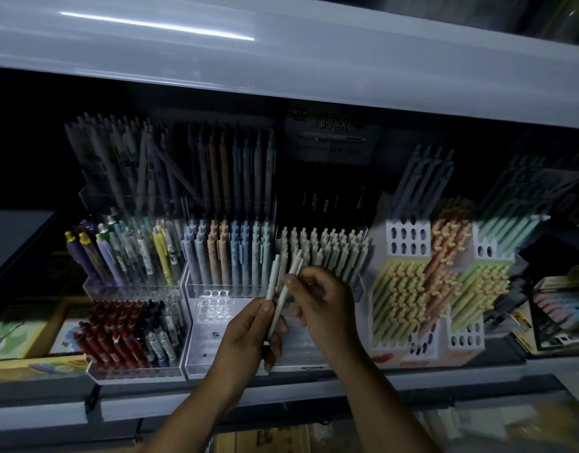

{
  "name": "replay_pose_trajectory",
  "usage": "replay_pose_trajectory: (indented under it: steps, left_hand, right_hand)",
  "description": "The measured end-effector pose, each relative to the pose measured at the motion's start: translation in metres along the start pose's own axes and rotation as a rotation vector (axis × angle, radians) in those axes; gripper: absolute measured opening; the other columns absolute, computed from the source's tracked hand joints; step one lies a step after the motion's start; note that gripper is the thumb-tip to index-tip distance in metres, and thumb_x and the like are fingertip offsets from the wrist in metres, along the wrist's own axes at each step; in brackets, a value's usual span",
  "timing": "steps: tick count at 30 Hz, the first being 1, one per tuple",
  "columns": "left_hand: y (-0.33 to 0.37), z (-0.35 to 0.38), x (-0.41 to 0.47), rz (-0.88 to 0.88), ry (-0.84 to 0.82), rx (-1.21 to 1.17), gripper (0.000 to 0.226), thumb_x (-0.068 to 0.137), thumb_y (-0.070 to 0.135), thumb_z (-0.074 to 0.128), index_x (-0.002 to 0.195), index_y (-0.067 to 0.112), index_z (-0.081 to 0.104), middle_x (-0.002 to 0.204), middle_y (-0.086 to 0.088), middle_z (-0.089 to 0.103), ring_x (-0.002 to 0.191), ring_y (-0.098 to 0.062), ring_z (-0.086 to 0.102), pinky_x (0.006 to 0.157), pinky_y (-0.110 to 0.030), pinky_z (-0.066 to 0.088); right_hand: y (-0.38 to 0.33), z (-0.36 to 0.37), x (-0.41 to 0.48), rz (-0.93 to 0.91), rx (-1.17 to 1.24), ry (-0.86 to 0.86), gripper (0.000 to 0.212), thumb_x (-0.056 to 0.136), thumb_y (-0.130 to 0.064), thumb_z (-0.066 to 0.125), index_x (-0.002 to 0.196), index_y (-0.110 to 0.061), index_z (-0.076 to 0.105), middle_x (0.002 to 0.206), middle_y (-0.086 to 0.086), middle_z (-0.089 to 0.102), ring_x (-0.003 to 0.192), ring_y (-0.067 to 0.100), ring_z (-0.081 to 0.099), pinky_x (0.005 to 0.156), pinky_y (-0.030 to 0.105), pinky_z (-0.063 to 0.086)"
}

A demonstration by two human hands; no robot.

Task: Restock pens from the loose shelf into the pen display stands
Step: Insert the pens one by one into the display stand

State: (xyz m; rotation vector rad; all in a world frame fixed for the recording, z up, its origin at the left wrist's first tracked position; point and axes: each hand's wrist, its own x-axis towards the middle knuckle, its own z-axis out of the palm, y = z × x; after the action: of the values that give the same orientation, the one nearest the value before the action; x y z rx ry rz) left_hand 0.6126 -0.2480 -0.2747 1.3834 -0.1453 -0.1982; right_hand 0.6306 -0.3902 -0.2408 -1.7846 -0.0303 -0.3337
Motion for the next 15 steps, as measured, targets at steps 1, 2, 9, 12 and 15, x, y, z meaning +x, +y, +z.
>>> replay_pose_trajectory:
  steps: [1,2,9,12,15]
  left_hand:
    - [-0.001,0.000,0.000,-0.016,0.013,-0.022,0.040,0.105,0.030,0.041,0.100,-0.004,0.061,0.071,-0.014,0.057,0.051,-0.023,0.049,0.046,-0.031,0.039]
    - [-0.002,0.000,0.000,-0.033,0.023,-0.044,0.038,0.105,0.030,0.041,0.105,-0.002,0.063,0.075,-0.012,0.058,0.052,-0.023,0.049,0.046,-0.031,0.040]
    - [-0.001,-0.006,0.004,-0.113,0.041,-0.144,0.032,0.108,0.027,0.042,0.122,0.017,0.068,0.064,0.003,0.028,0.051,-0.011,0.025,0.050,-0.026,0.027]
    - [0.000,-0.006,0.005,-0.140,0.068,-0.116,0.025,0.108,0.022,0.043,0.117,0.012,0.064,0.062,0.003,0.033,0.048,-0.010,0.030,0.050,-0.027,0.028]
    - [0.000,-0.005,0.004,-0.153,0.074,-0.105,0.016,0.107,0.018,0.046,0.106,0.005,0.055,0.062,0.002,0.038,0.047,-0.010,0.033,0.048,-0.024,0.031]
  right_hand:
    - [0.000,-0.003,0.002,-0.005,0.020,0.049,0.017,0.096,-0.018,0.068,0.082,-0.007,0.068,0.056,-0.003,0.060,0.048,0.011,0.054,0.050,0.028,0.044]
    - [-0.001,-0.007,0.004,-0.012,0.055,0.109,0.017,0.096,-0.017,0.067,0.082,-0.006,0.068,0.056,0.000,0.060,0.047,0.014,0.054,0.049,0.031,0.044]
    - [0.010,-0.040,0.023,-0.130,0.076,0.439,0.016,0.099,-0.011,0.063,0.088,-0.001,0.069,0.061,0.010,0.063,0.055,0.025,0.064,0.057,0.036,0.056]
    - [0.024,-0.045,0.029,-0.191,-0.104,0.431,0.021,0.101,-0.018,0.062,0.085,-0.004,0.068,0.060,0.002,0.063,0.056,0.016,0.065,0.059,0.039,0.057]
    - [0.030,-0.046,0.030,-0.256,-0.234,0.388,0.026,0.101,-0.024,0.060,0.082,-0.008,0.065,0.061,-0.003,0.062,0.057,0.008,0.064,0.059,0.039,0.055]
